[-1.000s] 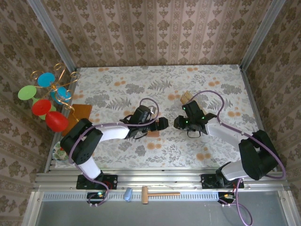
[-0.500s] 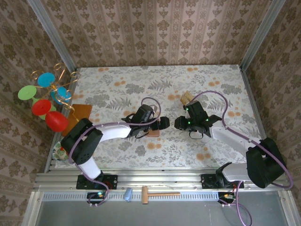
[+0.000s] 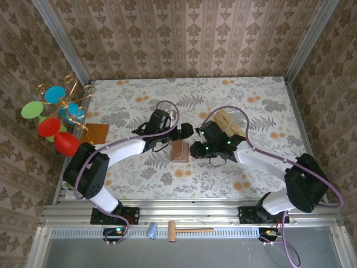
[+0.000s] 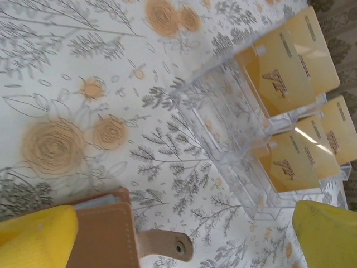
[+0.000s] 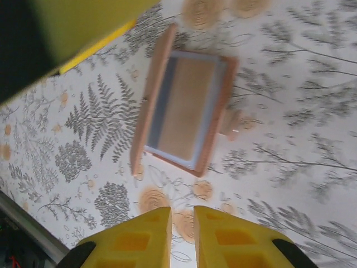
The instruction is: Put the credit cards into the card holder
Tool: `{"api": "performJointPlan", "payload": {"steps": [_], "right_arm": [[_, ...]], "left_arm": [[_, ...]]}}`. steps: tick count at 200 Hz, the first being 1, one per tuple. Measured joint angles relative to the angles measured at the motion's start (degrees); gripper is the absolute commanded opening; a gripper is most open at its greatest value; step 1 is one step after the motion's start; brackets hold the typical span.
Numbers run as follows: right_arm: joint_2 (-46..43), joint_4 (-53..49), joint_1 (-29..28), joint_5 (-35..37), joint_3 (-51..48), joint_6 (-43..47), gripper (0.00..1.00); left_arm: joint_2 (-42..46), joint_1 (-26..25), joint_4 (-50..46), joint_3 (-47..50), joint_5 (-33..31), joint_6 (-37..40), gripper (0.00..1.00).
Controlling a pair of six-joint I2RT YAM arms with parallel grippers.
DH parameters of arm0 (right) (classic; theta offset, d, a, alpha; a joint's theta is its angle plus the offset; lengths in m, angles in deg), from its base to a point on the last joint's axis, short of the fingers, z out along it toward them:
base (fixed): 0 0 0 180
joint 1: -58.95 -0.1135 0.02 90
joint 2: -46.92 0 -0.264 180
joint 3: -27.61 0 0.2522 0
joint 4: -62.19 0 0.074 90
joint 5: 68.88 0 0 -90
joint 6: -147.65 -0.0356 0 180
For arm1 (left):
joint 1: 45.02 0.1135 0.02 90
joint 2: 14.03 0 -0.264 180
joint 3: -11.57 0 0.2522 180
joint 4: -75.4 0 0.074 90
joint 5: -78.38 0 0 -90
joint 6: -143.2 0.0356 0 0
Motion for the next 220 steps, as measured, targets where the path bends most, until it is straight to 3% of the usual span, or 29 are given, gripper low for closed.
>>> {"api": "performJointPlan", "payload": {"steps": [55, 127, 220], "right_arm": [[8.2, 1.7, -4.9, 0.1, 7.1, -0.2, 0.10], [13.9, 2.4, -5.4, 1.9, 10.2, -0.2, 0.00], [16.1, 9.2, -2.0, 2.4, 1.4, -0.6, 0.00]], "left_arm": [[4.3, 6.1, -2.6, 2.5, -0.2, 0.5, 1.00], [5.6, 13.2, -6.5, 4.8, -0.4, 2.8, 1.00], [3.0, 13.1, -15.8, 0.7, -0.3, 13.9, 1.00]]}}
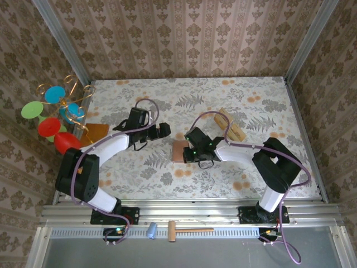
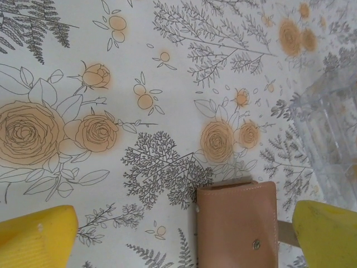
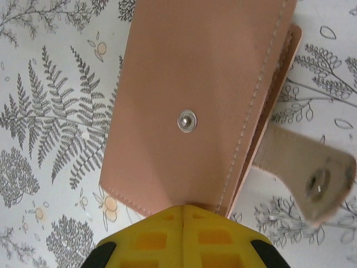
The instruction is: Put the credit cards into the card holder
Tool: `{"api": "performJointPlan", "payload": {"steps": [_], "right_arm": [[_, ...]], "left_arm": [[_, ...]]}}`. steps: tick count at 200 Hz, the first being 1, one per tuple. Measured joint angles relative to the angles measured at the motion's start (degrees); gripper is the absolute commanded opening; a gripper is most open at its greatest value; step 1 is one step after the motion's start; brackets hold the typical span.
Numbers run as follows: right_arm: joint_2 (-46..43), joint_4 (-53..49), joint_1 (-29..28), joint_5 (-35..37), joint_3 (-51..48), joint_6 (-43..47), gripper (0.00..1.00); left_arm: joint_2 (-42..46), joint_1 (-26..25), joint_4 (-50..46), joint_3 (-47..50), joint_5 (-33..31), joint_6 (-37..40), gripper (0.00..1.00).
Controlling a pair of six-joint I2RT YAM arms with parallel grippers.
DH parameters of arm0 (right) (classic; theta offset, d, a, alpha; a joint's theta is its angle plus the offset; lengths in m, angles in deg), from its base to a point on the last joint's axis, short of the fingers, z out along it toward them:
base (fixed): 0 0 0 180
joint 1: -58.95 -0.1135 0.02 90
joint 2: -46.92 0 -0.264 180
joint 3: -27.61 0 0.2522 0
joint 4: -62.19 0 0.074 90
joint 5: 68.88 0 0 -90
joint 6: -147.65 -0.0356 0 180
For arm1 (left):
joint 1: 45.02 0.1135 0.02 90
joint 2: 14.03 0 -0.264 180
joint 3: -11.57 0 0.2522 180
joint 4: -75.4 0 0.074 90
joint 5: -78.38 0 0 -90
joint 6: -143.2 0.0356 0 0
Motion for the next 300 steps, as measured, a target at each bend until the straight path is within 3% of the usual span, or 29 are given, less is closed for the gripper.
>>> {"api": "performJointPlan", "payload": {"steps": [100, 270, 283, 300], "right_arm": [[2.1, 3.7, 0.6, -1.3, -0.2, -0.4, 0.00], [2.1, 5.3, 1.3, -2.5, -1.0, -1.2, 0.00], [1.8, 5.0, 1.5, -2.6, -1.0, -1.2, 0.09], [0.3, 3.1, 2.1, -2.5, -1.0, -0.4, 0.29]], "left_arm": [[-9.0, -7.7, -9.1, -8.5, -7.8, 12.4, 1.00], [-14.9, -8.8, -7.2, -9.0, -10.8, 13.6, 1.00], [-14.9, -9.0, -7.1, -9.0, -11.4, 13.4, 1.00], [-14.9, -9.1, -6.8, -8.7, -12.0, 13.2, 1.00]]}}
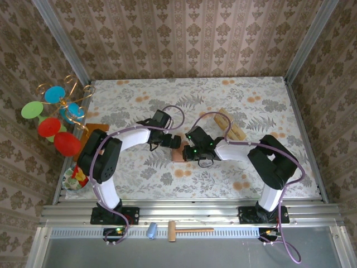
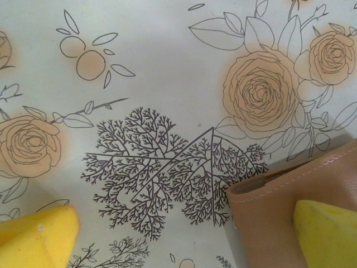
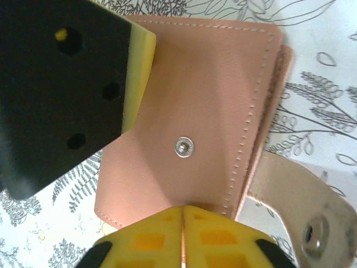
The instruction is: Put the credit cards into the card holder
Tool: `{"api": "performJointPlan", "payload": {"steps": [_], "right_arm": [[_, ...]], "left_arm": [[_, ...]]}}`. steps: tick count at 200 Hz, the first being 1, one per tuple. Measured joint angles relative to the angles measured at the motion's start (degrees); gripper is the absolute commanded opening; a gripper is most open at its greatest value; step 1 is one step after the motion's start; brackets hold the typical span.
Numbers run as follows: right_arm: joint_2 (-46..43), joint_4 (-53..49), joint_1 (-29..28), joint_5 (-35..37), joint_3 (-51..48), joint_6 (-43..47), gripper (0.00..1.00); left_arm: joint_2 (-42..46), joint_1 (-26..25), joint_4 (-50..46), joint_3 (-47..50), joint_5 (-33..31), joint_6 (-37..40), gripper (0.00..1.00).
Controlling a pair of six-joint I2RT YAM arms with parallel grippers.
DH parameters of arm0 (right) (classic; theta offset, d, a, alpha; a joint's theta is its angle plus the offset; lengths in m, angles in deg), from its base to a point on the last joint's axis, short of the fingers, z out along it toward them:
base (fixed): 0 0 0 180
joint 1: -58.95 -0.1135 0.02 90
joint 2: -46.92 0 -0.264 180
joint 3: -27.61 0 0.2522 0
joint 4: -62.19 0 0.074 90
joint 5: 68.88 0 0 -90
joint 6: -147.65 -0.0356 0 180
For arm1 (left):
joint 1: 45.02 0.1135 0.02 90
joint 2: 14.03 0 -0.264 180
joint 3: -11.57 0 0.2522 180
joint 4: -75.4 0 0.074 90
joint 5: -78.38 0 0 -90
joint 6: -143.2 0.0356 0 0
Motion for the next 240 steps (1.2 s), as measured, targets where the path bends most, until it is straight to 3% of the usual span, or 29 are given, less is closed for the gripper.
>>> {"api": "performJointPlan", "payload": {"steps": [29, 60, 99, 141, 202, 240], "right_arm": [[-5.5, -5.2, 1.1, 2.6, 0.5, 1.8, 0.64], [-10.7, -11.5, 1.3, 10.3, 3.1, 5.4, 1.00], [-14.3, -16.5, 1.3, 21.1, 4.5, 9.3, 1.00], [-15.0, -21.0, 1.3, 26.6, 5.8, 12.0, 1.00], [-11.5, -26.4, 1.7, 28.9, 10.8, 13.4, 1.00], [-9.2, -27.6, 2.7, 26.0, 11.9, 13.2, 1.00]], "left_arm": [[0.0, 0.0, 1.0, 0.6, -0.5, -0.5, 1.00], [0.1, 0.0, 1.7, 1.0, -0.7, -1.0, 1.00], [0.5, 0.0, 2.8, 1.8, -0.8, -1.3, 1.00], [0.7, 0.0, 3.4, 2.2, -0.8, -1.3, 1.00], [0.9, 0.0, 3.8, 2.5, -0.8, -1.3, 1.00], [0.9, 0.0, 3.8, 2.5, -0.8, -1.3, 1.00]]}}
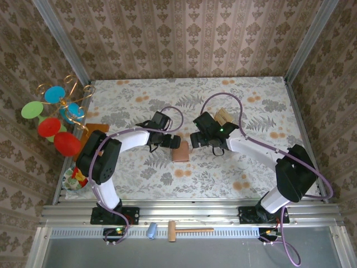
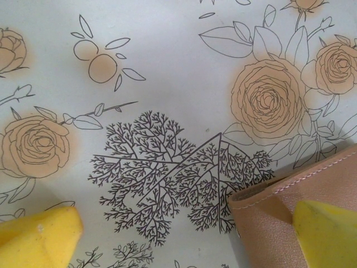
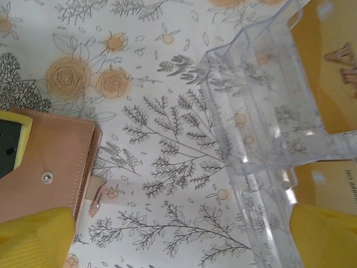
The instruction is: Put the credit cards into the card holder
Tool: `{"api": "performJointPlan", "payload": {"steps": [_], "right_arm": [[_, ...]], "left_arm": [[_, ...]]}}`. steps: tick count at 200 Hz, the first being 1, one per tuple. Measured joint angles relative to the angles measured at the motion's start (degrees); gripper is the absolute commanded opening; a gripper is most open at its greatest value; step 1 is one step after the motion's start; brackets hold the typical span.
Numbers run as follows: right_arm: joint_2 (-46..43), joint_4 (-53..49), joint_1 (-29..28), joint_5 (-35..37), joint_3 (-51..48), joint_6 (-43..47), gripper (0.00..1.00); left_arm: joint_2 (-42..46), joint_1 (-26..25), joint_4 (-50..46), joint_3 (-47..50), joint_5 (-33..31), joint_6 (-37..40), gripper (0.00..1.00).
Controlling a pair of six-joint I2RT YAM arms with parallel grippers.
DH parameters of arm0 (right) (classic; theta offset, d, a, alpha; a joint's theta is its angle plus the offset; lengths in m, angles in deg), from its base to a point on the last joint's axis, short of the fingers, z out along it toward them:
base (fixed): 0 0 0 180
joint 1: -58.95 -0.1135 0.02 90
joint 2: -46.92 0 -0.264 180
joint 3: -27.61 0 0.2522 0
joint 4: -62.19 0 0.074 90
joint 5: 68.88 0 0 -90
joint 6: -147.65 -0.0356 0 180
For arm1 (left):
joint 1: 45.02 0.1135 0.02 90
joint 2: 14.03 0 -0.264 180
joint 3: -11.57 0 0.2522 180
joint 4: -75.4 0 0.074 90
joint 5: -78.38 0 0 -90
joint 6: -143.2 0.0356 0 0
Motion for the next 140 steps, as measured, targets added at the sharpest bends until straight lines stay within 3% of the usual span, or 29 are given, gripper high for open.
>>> {"api": "performJointPlan", "payload": {"steps": [17, 50, 115, 140], "right_arm": [[1.0, 0.1, 0.2, -3.3, 0.1, -0.3, 0.89], [3.8, 0.1, 0.3, -9.6, 1.1, -2.4, 0.60], [6.3, 3.7, 2.2, -18.9, 1.3, -6.9, 0.41], [8.1, 4.2, 2.2, -20.5, 1.4, -7.8, 0.37]], "left_arm": [[0.1, 0.0, 0.3, 0.2, 0.0, 0.0, 1.00], [0.2, 0.0, 0.8, 0.6, 0.0, 0.0, 1.00], [0.4, 0.0, 1.0, 0.7, 0.0, 0.0, 1.00], [0.5, 0.1, 1.3, 1.0, 0.0, 0.0, 1.00]]}}
